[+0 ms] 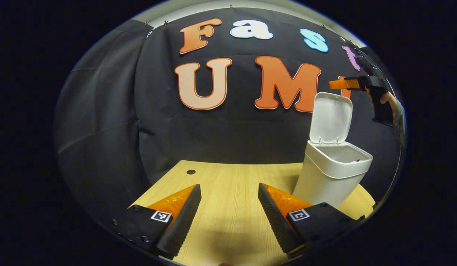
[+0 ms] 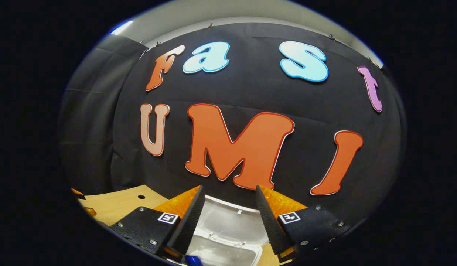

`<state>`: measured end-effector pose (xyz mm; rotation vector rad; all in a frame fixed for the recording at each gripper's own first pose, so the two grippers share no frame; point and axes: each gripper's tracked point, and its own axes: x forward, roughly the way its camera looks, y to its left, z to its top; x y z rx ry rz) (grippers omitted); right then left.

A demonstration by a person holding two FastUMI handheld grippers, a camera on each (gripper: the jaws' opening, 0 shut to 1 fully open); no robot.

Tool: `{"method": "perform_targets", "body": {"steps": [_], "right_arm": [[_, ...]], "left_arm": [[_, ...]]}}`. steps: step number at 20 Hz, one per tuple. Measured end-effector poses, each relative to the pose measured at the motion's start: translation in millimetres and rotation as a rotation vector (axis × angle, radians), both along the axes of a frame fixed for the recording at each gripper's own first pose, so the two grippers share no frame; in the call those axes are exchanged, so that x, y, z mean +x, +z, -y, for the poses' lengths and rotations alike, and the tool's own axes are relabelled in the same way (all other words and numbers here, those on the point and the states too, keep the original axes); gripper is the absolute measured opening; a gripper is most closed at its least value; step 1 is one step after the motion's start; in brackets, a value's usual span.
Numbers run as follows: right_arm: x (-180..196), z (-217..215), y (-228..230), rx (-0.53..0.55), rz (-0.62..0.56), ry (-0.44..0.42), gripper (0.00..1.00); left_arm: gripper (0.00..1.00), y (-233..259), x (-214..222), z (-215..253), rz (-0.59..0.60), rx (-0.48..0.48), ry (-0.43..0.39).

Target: Press the lid of the desktop garbage bin to open it, pick up the crumpled paper on the desktop and throw it into the bin, then pick up the pop can on the desktop and drop it into the bin, and finally close the garbage bin lid.

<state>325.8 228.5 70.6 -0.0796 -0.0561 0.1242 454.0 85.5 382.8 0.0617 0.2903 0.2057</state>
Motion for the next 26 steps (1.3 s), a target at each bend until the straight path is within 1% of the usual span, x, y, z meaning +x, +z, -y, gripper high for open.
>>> {"method": "perform_targets", "body": {"steps": [2, 4, 5, 6, 7, 8, 9, 10, 11, 12, 13, 15, 16, 17, 21, 24, 25, 26], "right_arm": [[12.1, 6.2, 4.9, 0.0, -0.007, -0.02, 0.83], [23.9, 12.2, 3.7, 0.023, -0.029, -0.03, 0.83], [28.8, 17.0, -4.4, 0.032, -0.066, -0.043, 0.84], [32.5, 21.6, -17.1, 0.04, -0.113, -0.057, 0.84], [32.7, 23.6, -30.1, 0.046, -0.167, -0.061, 0.84], [30.4, 20.4, -24.8, 0.109, -0.146, -0.04, 0.85], [28.1, 17.4, -28.1, 0.133, -0.169, -0.034, 0.81], [20.7, 15.0, -31.1, 0.163, -0.177, -0.022, 0.77], [19.5, 10.5, -34.9, 0.178, -0.192, -0.008, 0.77], [9.8, 7.4, -40.9, 0.178, -0.206, 0.01, 0.72], [-0.9, 6.6, -49.1, 0.155, -0.228, 0.015, 0.76], [-16.0, 6.2, -68.4, 0.088, -0.256, 0.008, 0.76], [-21.3, 5.8, -77.6, 0.064, -0.267, 0.006, 0.72], [-27.3, 1.7, -88.8, 0.053, -0.289, 0.011, 0.71], [-55.3, -9.3, -138.1, 0.099, -0.418, 0.025, 0.7], [-76.8, -12.0, -164.9, 0.089, -0.481, 0.028, 0.7], [-82.3, -13.6, -170.1, 0.086, -0.49, 0.025, 0.65], [-86.4, -14.9, -173.6, 0.088, -0.496, 0.028, 0.7]], "left_arm": [[0.99, 7.4, -3.7, -9.2, 0.017, 0.003, 0.022], [0.99, 13.1, -9.1, -20.2, 0.018, 0.022, 0.045], [0.96, 16.4, -12.1, -24.6, 0.018, 0.028, 0.055], [0.99, 18.5, -13.4, -28.8, 0.02, 0.032, 0.065], [0.99, 19.8, -16.2, -32.2, 0.02, 0.032, 0.074], [0.99, 21.7, -18.8, -35.9, 0.02, 0.034, 0.084], [0.99, 22.9, -21.3, -40.6, 0.022, 0.037, 0.094], [0.99, 22.9, -23.3, -44.3, 0.019, 0.035, 0.102], [0.99, 22.3, -25.3, -46.0, 0.016, 0.031, 0.107], [0.99, 21.1, -25.0, -48.7, 0.014, 0.029, 0.11], [0.99, 20.9, -24.4, -50.2, 0.013, 0.028, 0.112], [0.99, 21.1, -22.0, -53.2, 0.011, 0.026, 0.114], [0.99, 21.4, -19.3, -52.3, 0.009, 0.022, 0.109], [0.99, 20.2, -16.8, -50.9, 0.008, 0.023, 0.101], [0.99, 21.7, -5.4, -45.0, 0.0, 0.046, 0.064], [0.99, 21.6, -0.6, -39.5, -0.008, 0.049, 0.038], [0.99, 18.5, 0.2, -38.2, -0.014, 0.05, 0.029], [0.99, 17.3, 2.3, -37.1, -0.017, 0.053, 0.024]]}}
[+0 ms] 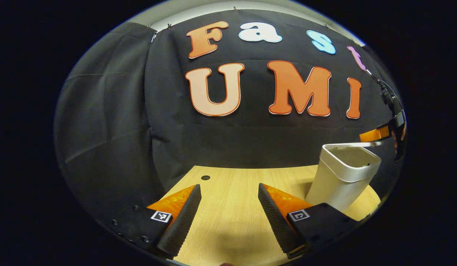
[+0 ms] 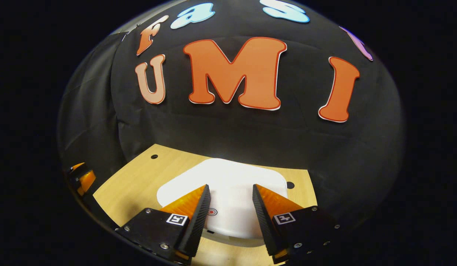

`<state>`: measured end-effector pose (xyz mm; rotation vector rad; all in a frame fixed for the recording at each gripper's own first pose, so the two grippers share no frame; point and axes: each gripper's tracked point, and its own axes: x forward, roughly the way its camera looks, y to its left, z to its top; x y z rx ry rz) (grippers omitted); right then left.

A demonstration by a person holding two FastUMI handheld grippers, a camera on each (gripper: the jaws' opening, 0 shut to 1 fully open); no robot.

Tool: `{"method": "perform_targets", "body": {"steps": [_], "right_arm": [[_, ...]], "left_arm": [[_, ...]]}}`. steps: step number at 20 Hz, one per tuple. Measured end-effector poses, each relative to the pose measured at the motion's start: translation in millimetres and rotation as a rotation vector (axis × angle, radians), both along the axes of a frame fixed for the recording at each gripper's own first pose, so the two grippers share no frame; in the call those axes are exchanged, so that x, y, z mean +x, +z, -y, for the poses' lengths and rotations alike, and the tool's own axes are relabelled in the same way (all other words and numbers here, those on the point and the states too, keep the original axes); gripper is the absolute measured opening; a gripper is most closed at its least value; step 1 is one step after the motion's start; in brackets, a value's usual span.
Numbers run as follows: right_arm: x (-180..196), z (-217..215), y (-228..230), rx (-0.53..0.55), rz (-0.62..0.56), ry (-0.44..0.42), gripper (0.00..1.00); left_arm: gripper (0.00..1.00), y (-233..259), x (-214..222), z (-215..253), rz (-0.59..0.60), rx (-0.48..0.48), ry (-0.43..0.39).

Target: Press the lid of the desktop garbage bin to open it, pick up the crumpled paper on the desktop and throw it into the bin, then pick up the pop can on the desktop and drop it into the bin, and finally close the garbage bin lid.

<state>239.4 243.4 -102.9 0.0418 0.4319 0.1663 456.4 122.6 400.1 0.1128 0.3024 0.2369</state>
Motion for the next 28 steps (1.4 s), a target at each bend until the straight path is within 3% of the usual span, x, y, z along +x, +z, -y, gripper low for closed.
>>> {"method": "perform_targets", "body": {"steps": [2, 3, 4, 5, 10, 11, 12, 13, 18, 24, 28], "right_arm": [[-6.6, -1.6, -8.4, 0.007, -0.019, -0.008, 0.7], [-7.7, -2.4, -15.5, 0.018, -0.044, -0.021, 0.65], [-9.1, -4.5, -22.4, 0.034, -0.069, -0.031, 0.7], [-11.7, -6.4, -28.8, 0.047, -0.086, -0.044, 0.68], [-28.5, -10.1, -35.4, 0.04, -0.081, -0.116, 0.65], [-26.5, -11.8, -33.5, 0.049, -0.065, -0.145, 0.62], [-25.6, -13.8, -37.1, 0.039, -0.073, -0.152, 0.51], [-28.8, -16.3, -39.0, 0.036, -0.083, -0.153, 0.54], [-32.9, -22.3, -42.4, 0.081, -0.112, -0.166, 0.5], [-41.0, -27.5, -31.2, 0.034, -0.012, -0.134, 0.5], [-47.4, -41.4, -24.2, 0.02, 0.054, -0.135, 0.6]], "left_arm": [[0.96, -1.3, 4.5, 4.5, -0.004, -0.006, -0.012], [0.99, -2.7, 5.4, 6.2, -0.006, -0.009, -0.016], [0.99, -3.1, 7.3, 8.6, -0.007, -0.007, -0.02], [0.99, -3.1, 7.7, 8.8, -0.008, -0.003, -0.026], [0.99, -8.1, 10.2, 16.6, -0.018, -0.002, -0.051], [0.99, -9.4, 10.8, 17.3, -0.02, -0.01, -0.053], [0.99, -10.5, 12.2, 17.8, -0.021, -0.018, -0.053], [0.98, -11.8, 11.3, 18.7, -0.024, -0.026, -0.057], [0.99, -9.8, 16.2, 17.3, -0.025, -0.025, -0.077], [0.99, 0.9, 23.8, 14.8, -0.001, -0.041, -0.103], [0.99, 16.0, 30.5, 8.4, 0.034, -0.062, -0.106]]}}
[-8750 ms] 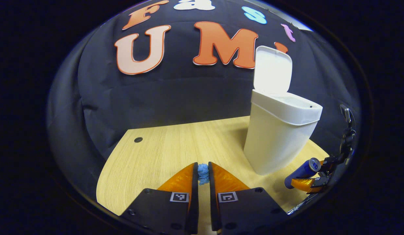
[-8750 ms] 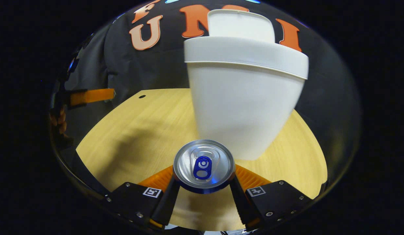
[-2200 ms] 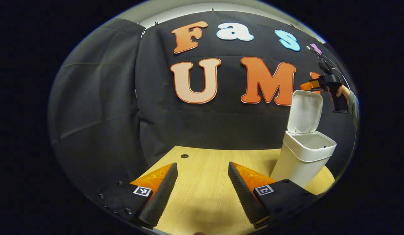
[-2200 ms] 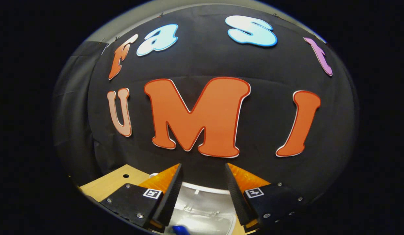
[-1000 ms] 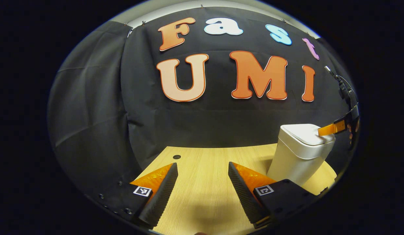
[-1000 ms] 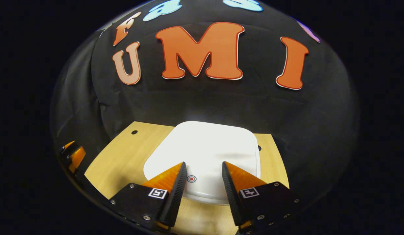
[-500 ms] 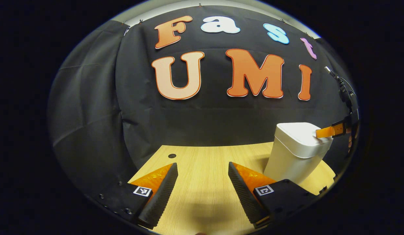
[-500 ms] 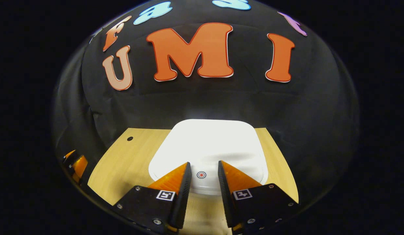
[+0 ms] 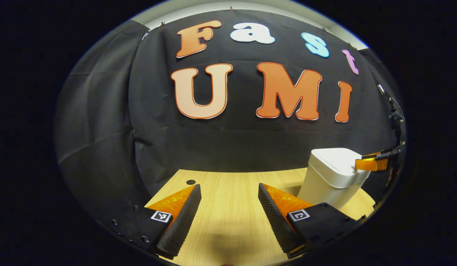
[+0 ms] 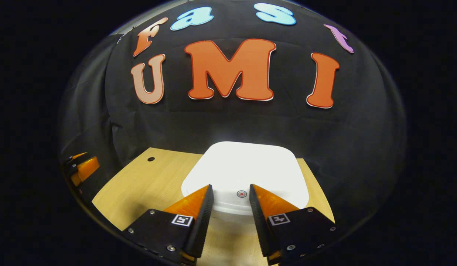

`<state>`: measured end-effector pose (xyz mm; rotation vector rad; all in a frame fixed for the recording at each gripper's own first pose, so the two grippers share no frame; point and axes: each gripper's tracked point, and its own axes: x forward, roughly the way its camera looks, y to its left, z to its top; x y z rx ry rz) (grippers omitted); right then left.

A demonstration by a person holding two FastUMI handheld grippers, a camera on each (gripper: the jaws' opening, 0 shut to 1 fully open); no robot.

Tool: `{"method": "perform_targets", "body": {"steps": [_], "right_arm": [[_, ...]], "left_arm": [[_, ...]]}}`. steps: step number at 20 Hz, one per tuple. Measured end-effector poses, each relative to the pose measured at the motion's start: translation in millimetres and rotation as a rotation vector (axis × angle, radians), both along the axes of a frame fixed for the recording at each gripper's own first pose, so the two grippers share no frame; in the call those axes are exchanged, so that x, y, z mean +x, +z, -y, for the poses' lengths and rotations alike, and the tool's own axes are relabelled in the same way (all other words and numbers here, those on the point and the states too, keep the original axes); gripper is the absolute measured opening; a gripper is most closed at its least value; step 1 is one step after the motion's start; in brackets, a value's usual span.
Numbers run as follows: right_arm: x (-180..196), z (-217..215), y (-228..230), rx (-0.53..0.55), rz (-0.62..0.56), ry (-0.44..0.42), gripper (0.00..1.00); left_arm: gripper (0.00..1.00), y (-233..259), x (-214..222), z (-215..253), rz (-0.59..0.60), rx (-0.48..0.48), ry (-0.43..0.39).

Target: Press the lid of the desktop garbage bin to open it, pick up the crumpled paper on the desktop and throw it into the bin, then pick up the pop can on the desktop and drop it into the bin, and finally close the garbage bin lid.

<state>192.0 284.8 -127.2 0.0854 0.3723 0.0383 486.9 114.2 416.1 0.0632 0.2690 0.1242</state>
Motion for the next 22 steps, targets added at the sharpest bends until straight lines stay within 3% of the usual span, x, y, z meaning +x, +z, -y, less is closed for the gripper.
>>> {"method": "perform_targets", "body": {"steps": [5, 6, 9, 11, 12, 14, 17, 22], "right_arm": [[-2.8, -12.9, 24.7, 0.007, 0.108, -0.015, 0.63], [-3.5, -16.1, 29.6, 0.018, 0.125, -0.012, 0.58], [-4.9, -23.7, 40.8, 0.037, 0.173, -0.012, 0.63], [-6.1, -30.4, 45.1, 0.045, 0.191, -0.004, 0.71], [-5.9, -32.3, 46.7, 0.041, 0.197, 0.004, 0.82], [-8.0, -36.5, 50.1, 0.025, 0.22, 0.011, 0.92], [-9.2, -43.2, 58.6, 0.015, 0.262, 0.013, 0.97], [-13.5, -54.9, 62.3, 0.01, 0.283, 0.033, 0.97]], "left_arm": [[0.99, 24.8, 9.0, -7.4, 0.069, -0.006, 0.005], [0.99, 31.1, 11.2, -7.5, 0.084, -0.009, 0.006], [0.99, 55.1, 14.8, -5.4, 0.144, -0.004, -0.003], [0.96, 64.6, 16.5, -7.0, 0.166, 0.017, 0.002], [0.99, 69.7, 16.5, -5.7, 0.176, 0.023, -0.002], [0.95, 78.4, 17.1, -2.3, 0.198, 0.031, -0.009], [0.99, 86.3, 14.7, 2.0, 0.236, 0.04, -0.011], [0.99, 81.2, 12.8, 11.0, 0.244, 0.053, -0.017]]}}
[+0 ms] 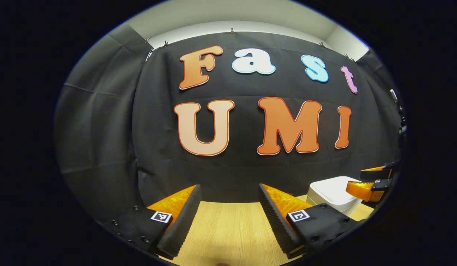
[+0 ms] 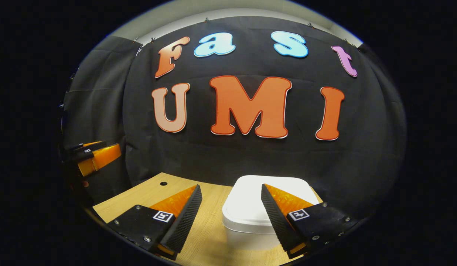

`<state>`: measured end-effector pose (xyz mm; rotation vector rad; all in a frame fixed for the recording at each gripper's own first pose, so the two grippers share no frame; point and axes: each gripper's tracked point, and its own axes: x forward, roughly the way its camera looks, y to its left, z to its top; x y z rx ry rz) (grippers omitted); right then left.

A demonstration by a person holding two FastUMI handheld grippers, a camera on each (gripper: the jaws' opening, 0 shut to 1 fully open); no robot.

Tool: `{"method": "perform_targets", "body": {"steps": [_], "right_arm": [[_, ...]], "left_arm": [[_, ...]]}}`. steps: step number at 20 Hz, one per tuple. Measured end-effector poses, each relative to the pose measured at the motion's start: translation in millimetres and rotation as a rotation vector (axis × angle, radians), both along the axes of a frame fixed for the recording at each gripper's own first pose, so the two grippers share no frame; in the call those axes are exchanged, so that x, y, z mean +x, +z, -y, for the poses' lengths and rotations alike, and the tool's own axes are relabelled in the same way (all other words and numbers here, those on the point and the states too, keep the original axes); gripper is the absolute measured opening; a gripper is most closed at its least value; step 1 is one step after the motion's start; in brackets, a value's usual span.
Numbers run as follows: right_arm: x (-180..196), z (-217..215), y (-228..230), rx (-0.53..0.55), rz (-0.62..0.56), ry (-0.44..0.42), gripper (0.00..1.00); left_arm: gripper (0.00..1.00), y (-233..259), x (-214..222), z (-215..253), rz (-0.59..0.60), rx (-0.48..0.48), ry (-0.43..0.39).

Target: Press the lid of the desktop garbage bin to open it, pick up the crumpled paper on the desktop and throw it into the bin, then pick up the pop can on the desktop and drop it into the bin, and finally close the garbage bin lid.

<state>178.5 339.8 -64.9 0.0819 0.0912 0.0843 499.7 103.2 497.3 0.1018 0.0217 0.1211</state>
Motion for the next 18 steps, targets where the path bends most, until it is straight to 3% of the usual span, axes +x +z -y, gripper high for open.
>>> {"method": "perform_targets", "body": {"steps": [18], "right_arm": [[-7.9, -30.2, 15.6, -0.015, 0.037, 0.038, 0.97]], "left_arm": [[1.0, 6.3, -11.4, -5.1, 0.026, 0.041, -0.007]]}}
